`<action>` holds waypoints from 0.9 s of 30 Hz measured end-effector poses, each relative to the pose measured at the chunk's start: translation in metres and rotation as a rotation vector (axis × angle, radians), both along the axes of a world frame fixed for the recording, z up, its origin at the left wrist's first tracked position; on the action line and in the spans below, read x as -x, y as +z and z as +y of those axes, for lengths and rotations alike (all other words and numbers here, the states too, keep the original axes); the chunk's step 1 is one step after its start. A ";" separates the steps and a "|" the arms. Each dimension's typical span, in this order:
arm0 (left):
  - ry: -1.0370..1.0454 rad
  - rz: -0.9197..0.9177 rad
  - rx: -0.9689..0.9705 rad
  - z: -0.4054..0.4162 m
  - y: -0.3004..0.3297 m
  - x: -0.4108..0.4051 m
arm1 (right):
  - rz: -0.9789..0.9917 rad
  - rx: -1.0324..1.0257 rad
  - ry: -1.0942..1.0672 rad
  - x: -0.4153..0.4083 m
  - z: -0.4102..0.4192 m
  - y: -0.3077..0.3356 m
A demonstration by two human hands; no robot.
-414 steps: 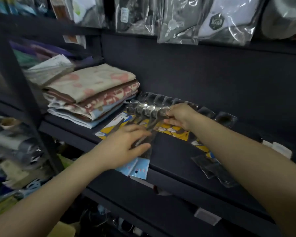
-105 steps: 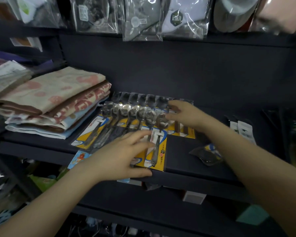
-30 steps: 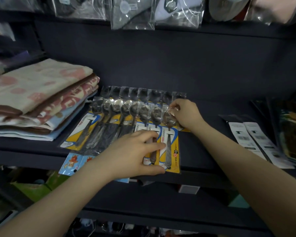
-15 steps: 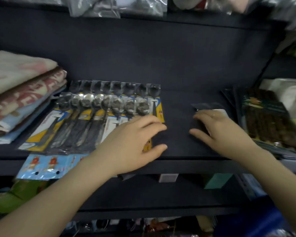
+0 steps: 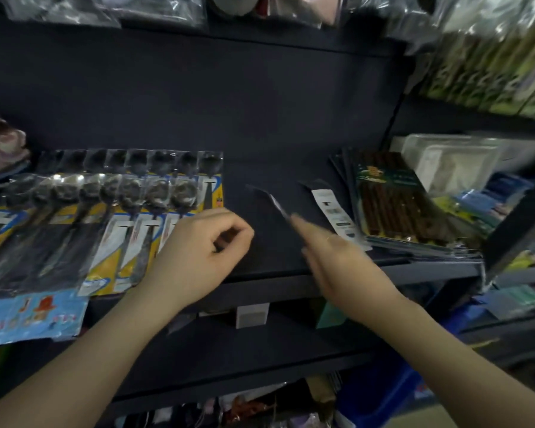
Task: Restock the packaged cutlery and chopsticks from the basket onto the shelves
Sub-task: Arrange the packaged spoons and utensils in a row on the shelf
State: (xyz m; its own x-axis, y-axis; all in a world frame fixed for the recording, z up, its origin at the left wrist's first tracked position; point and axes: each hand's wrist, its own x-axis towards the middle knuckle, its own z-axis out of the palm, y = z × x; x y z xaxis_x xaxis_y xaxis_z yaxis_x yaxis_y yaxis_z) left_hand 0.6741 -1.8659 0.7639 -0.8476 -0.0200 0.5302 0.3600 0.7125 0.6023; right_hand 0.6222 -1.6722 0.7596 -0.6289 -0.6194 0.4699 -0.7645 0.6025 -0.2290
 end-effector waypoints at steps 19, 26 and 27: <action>0.293 -0.134 -0.314 -0.014 0.017 -0.018 | -0.802 0.869 0.118 0.030 -0.081 0.036; 0.252 -0.142 0.227 -0.037 0.003 -0.032 | -0.926 0.557 0.009 0.078 -0.137 0.020; 0.250 -0.143 0.332 -0.043 0.002 -0.033 | -0.914 0.539 -0.028 0.084 -0.142 0.016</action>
